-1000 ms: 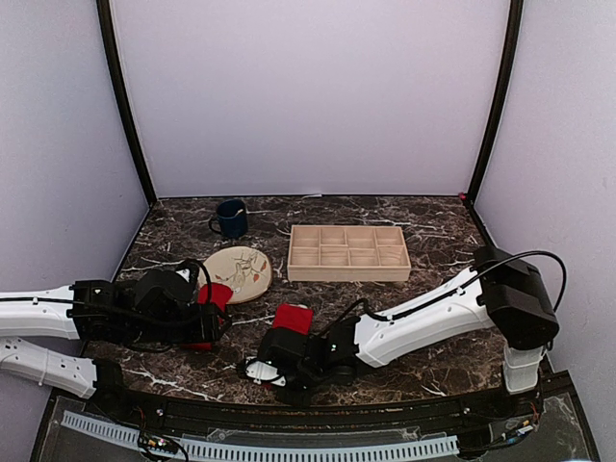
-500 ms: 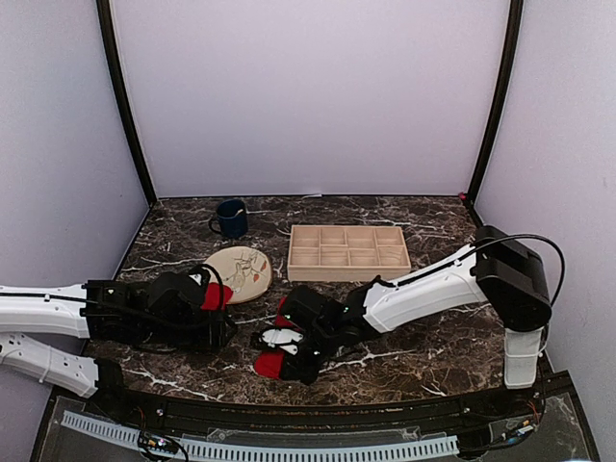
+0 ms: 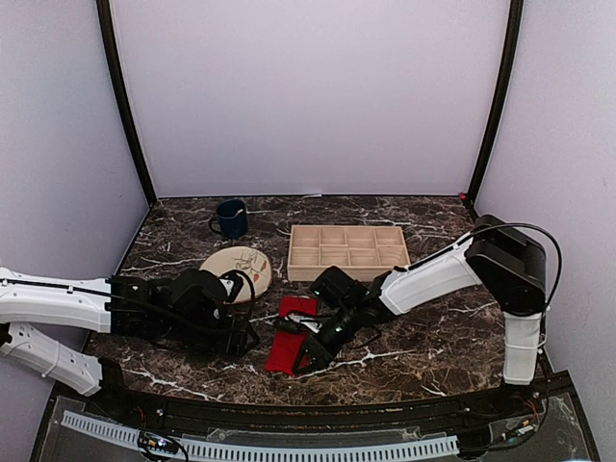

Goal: Roll the socks
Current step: Pick up the sock from the center of the board, then roll the sock at the center of the board.

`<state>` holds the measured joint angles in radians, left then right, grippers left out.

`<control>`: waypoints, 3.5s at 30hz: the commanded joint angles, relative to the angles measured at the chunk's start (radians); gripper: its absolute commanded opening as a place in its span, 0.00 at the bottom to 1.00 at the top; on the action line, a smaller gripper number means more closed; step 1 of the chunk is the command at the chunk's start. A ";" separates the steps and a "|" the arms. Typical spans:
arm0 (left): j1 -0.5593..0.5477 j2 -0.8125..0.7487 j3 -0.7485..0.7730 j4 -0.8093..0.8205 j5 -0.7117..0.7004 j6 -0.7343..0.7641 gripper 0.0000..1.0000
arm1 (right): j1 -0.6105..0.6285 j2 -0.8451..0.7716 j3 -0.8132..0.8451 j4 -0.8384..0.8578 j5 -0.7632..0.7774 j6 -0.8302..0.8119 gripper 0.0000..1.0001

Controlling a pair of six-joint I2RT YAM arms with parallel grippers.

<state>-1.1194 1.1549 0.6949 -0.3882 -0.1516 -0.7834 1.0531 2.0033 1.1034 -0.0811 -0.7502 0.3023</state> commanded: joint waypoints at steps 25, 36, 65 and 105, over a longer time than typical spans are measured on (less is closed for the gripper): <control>0.000 0.186 -0.012 0.270 0.261 0.355 0.41 | -0.099 0.033 -0.040 0.102 -0.251 0.196 0.00; 0.000 0.261 0.015 0.251 0.294 0.488 0.41 | -0.102 0.039 -0.028 0.073 -0.259 0.183 0.00; 0.000 0.374 0.057 0.297 0.337 0.616 0.14 | -0.102 0.028 -0.037 0.034 -0.249 0.159 0.00; 0.127 0.526 0.162 0.135 0.793 0.713 0.00 | -0.137 -0.119 -0.196 0.085 0.002 0.132 0.30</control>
<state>-1.0233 1.6691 0.8318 -0.2054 0.5529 -0.0853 0.9215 1.9347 0.9516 -0.0322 -0.8356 0.4530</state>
